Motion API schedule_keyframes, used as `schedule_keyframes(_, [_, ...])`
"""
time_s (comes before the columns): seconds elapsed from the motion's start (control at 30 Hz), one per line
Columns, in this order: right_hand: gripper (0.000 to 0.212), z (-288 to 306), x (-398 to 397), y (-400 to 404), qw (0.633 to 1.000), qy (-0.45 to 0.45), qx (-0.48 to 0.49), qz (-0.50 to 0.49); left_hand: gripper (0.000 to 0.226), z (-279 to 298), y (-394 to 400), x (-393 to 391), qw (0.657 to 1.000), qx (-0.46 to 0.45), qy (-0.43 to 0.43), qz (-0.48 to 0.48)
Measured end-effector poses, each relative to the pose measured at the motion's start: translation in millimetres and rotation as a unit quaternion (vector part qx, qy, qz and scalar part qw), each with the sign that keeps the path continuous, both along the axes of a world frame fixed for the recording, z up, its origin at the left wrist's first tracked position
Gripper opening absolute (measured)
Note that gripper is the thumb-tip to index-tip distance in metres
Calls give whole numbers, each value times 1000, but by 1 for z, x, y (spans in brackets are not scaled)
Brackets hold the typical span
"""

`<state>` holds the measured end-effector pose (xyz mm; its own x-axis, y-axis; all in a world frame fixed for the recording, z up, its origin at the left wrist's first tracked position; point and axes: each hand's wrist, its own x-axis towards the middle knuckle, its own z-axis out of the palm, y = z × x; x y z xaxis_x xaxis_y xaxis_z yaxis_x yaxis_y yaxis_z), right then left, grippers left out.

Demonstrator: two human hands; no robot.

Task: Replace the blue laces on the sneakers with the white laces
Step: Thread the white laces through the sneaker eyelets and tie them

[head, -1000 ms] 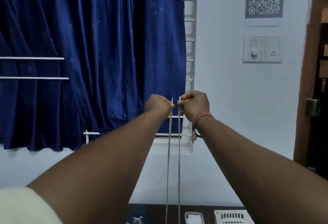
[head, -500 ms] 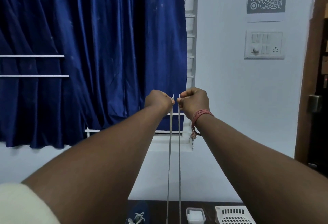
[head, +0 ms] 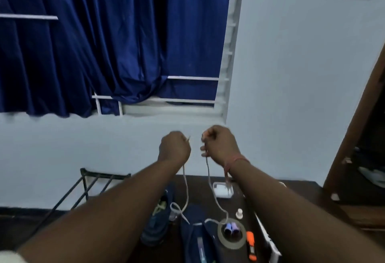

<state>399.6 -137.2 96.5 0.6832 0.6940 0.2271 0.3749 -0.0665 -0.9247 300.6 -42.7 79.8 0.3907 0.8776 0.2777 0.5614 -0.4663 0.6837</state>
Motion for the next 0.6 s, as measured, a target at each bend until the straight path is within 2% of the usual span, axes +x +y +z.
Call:
schedule_keyframes(0.13, [24,-91,-4,-11,995,-3,-92,34,25,-87,-16,-15,997,-28,69,-33])
schedule_keyframes(0.3, [23,-181,-11,-31,977,-46,-203,47,20,-172,-26,-32,987,-85,134,-14])
schedule_keyframes(0.43, [34,-217,-14,-37,963,-109,-243,39,23,-209,-30,-44,968,-66,242,-19])
schedule_keyframes(0.53, [27,-232,-14,-35,947,-157,-274,61,22,-220,-33,-45,959,-90,263,-47])
schedule_keyframes(0.6, [19,-236,-17,-34,951,-150,-265,50,19,-223,-37,-43,958,-111,258,-64])
